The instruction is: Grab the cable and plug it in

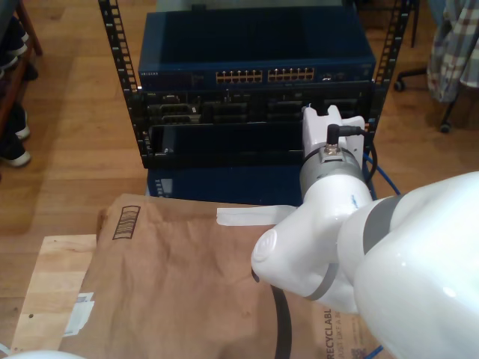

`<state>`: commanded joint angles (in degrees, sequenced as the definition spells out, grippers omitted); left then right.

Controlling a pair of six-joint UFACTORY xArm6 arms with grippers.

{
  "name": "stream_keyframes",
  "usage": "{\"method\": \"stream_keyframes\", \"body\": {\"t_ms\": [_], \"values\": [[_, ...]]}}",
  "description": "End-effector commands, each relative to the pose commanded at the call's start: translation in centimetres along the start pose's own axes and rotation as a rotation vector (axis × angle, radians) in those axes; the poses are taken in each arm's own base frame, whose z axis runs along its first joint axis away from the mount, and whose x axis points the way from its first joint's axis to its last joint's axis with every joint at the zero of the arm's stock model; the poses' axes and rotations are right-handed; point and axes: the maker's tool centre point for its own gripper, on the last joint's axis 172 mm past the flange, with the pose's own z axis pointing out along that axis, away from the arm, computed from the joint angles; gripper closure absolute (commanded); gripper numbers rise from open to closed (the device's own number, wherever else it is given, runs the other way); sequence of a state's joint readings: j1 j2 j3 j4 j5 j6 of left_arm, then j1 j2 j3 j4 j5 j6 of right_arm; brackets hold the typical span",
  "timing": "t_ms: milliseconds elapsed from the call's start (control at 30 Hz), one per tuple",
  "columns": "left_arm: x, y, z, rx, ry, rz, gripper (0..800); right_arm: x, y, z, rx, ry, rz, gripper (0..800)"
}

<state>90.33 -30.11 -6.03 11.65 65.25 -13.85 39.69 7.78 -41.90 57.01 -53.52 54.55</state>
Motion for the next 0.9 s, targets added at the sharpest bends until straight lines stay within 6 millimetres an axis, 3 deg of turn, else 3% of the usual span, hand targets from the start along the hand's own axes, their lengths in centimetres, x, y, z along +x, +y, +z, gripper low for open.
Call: {"method": "stream_keyframes", "body": {"t_ms": [467, 567, 767, 900], "values": [[0.0, 0.0, 0.0, 0.0, 0.0, 0.0, 0, -0.2, 2.4, 0.1, -0.038, 0.007, -0.026, 799], [0.0, 0.0, 0.0, 0.0, 0.0, 0.0, 0, -1.4, 2.8, -0.5, -0.042, -0.016, -0.04, 799], [0.0, 0.0, 0.0, 0.0, 0.0, 0.0, 1, -1.0, 2.4, -0.5, -0.042, 0.003, -0.009, 799], [0.0, 0.0, 0.0, 0.0, -0.001, 0.0, 0, -2.8, 3.8, -1.9, -0.063, -0.03, -0.024, 800]]}}
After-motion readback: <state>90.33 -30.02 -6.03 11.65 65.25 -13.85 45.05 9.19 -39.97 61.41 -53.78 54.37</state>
